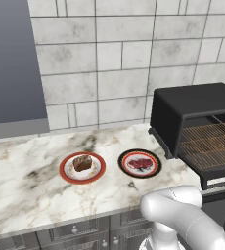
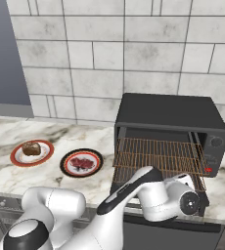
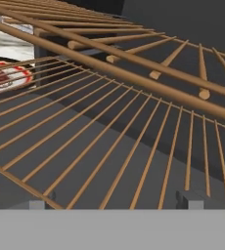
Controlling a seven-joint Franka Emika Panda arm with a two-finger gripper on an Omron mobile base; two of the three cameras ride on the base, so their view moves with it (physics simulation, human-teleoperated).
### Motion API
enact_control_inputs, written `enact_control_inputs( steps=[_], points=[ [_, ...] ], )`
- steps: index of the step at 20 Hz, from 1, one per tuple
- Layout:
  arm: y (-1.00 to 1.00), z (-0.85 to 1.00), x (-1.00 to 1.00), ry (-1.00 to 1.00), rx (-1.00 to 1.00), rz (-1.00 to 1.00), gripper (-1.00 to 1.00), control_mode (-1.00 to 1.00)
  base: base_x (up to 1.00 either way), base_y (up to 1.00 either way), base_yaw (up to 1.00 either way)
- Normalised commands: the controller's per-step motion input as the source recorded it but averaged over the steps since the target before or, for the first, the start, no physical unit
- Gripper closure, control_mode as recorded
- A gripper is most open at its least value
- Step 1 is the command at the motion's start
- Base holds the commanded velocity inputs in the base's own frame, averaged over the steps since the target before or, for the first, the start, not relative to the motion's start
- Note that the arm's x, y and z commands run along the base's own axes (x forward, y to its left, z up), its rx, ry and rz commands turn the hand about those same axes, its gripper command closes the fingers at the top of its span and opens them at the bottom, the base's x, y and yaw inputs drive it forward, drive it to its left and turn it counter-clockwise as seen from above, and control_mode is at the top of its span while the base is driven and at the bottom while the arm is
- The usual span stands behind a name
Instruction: Open the toaster oven door. Place the bread on the bottom rack in the toaster oven and place the steak on the top rack.
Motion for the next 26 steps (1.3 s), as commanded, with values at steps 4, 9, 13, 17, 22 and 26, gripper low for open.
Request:
enact_control_inputs(
  steps=[4,9,13,17,22,26],
  points=[
    [-0.11,0.08,-0.34,0.0,0.17,0.0,-1.0,-1.0,0.0,0.0,0.0],
    [-0.07,0.06,-0.38,0.0,0.21,-0.01,-1.0,-1.0,0.0,0.0,0.0],
    [-0.06,0.07,-0.39,0.0,0.23,-0.05,-1.0,-1.0,0.0,0.0,0.0],
    [-0.1,0.17,-0.3,0.02,0.15,-0.07,-1.0,-1.0,0.0,0.0,0.0],
    [-0.16,0.19,-0.41,0.07,0.08,-0.11,-1.0,-1.0,0.0,0.0,0.0],
    [-0.22,0.23,-0.43,0.13,0.04,-0.14,-1.0,-1.0,0.0,0.0,0.0]
  ],
)
